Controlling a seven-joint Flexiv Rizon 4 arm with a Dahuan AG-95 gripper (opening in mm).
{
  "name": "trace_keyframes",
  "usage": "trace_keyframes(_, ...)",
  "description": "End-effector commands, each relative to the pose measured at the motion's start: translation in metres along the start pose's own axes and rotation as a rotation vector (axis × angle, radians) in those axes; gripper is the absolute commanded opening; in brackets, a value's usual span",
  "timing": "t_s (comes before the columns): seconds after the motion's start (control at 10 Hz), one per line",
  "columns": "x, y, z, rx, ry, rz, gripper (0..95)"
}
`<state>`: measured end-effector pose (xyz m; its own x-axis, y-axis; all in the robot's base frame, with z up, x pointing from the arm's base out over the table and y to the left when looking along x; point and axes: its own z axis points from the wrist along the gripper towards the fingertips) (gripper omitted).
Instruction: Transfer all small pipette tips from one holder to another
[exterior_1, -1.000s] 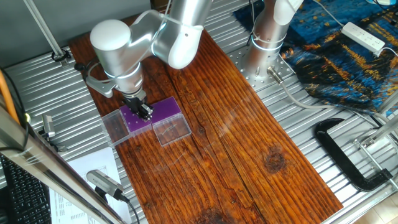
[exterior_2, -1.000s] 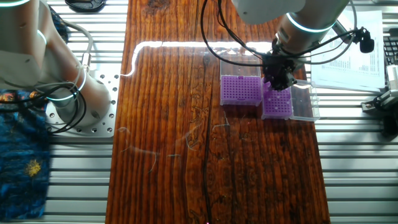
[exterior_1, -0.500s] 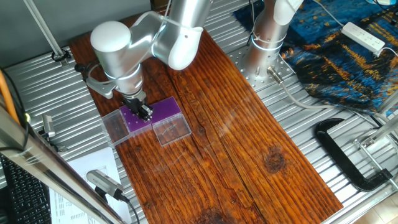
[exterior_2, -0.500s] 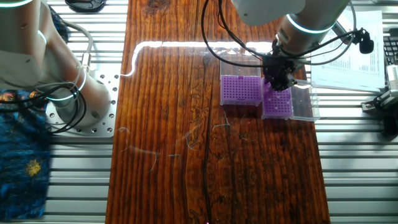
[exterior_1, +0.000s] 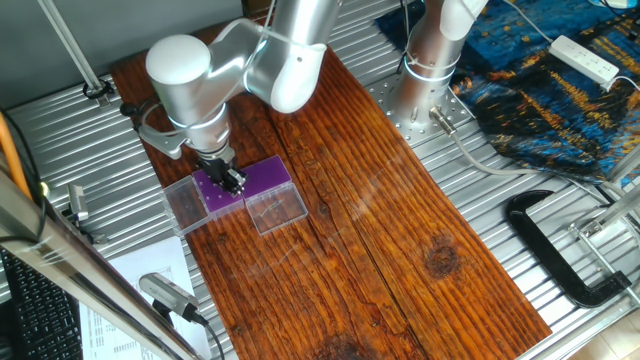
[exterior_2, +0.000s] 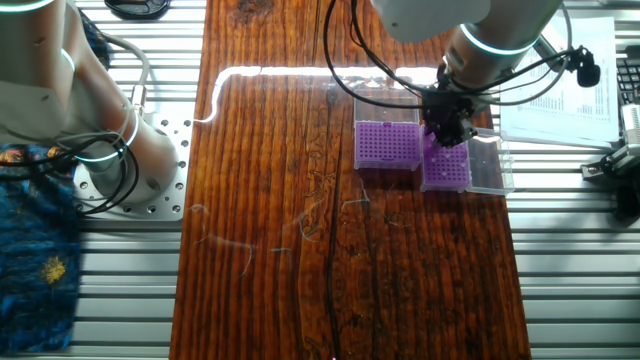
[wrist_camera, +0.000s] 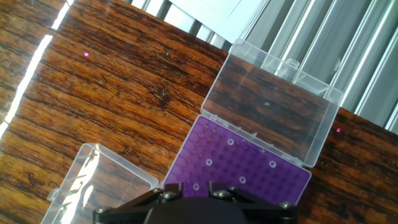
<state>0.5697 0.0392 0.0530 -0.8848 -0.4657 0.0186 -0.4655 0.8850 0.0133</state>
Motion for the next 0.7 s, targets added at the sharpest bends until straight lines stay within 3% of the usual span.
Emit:
trace_keyframes(0.1, 0.0005, 0.0000, 0.0001, 0.003, -0.003, 0.000, 19.0)
trace_keyframes(0.2, 0.0005, 0.0000, 0.0001, 0.004, -0.004, 0.001, 19.0)
trace_keyframes(0.3, 0.0005, 0.0000, 0.0001, 0.004, -0.004, 0.002, 0.0)
trace_keyframes(0.7, 0.0006, 0.0000, 0.0001, 0.002, -0.003, 0.002, 0.0)
